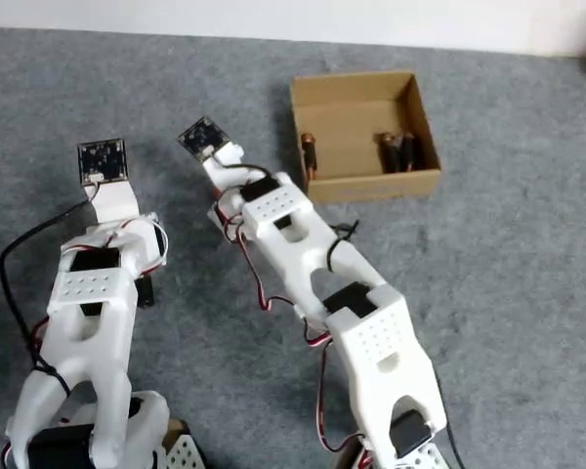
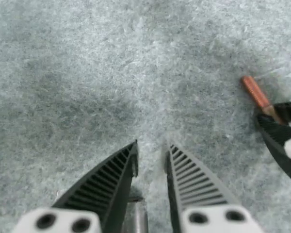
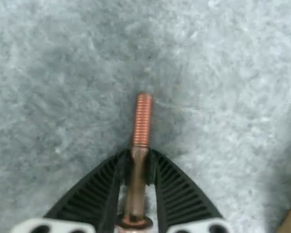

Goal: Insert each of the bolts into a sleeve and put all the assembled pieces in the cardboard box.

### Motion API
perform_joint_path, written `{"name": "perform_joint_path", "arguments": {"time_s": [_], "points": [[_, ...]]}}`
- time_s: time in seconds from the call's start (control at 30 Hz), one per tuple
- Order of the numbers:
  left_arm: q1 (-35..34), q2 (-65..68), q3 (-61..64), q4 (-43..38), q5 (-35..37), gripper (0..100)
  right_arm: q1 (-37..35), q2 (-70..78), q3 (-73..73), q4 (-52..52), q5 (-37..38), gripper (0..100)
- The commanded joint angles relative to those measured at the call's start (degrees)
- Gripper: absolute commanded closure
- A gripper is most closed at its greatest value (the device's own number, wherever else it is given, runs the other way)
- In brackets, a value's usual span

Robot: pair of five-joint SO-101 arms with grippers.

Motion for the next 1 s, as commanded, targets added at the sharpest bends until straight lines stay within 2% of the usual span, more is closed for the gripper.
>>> {"name": "perform_joint_path", "arguments": {"time_s": [0.0,0.1,0.2,0.27,0.4,0.47,0.6,0.7,0.77,0.87,0.97], "points": [[-0.7,-0.1,-0.3,-1.2,0.5,89,-2.2,-4.0,-3.9,11.5,-0.2,99.3],[-3.6,-0.1,-0.5,-1.9,0.9,89,-3.5,-9.5,-6.5,17.8,0.4,99.4],[-5.8,-0.3,-0.4,-2.3,4.3,89,-4.7,-13.6,-6.5,23.3,6.2,99.4],[-7.1,-0.6,-0.5,-2.2,5.1,89,-5.7,-14.0,-6.5,28.2,14.0,99.4],[-7.7,-0.6,-0.5,-2.1,5.2,89,-5.5,-11.5,-6.5,39.4,35.6,99.4],[-7.6,-0.6,-0.5,-2.1,5.2,89,-4.9,-9.8,-6.5,41.0,39.9,99.4],[-7.6,-0.6,-0.5,-2.1,5.2,89,-4.7,-7.4,-7.0,40.9,39.9,99.2],[-7.6,-0.6,-0.5,-2.3,5.3,89,-4.7,-6.9,-7.2,40.7,33.9,98.1],[-7.6,-0.6,-0.5,-2.4,5.3,89,-4.6,-7.3,-7.2,39.6,29.5,89.3],[-7.6,-0.6,-0.5,-2.4,5.2,89,-3.8,-8.6,-7.2,38.9,22.5,69.8],[-7.5,-0.6,-0.5,-2.4,5.1,89,-3.0,-11.6,-8.2,40.2,20.9,61.7]]}}
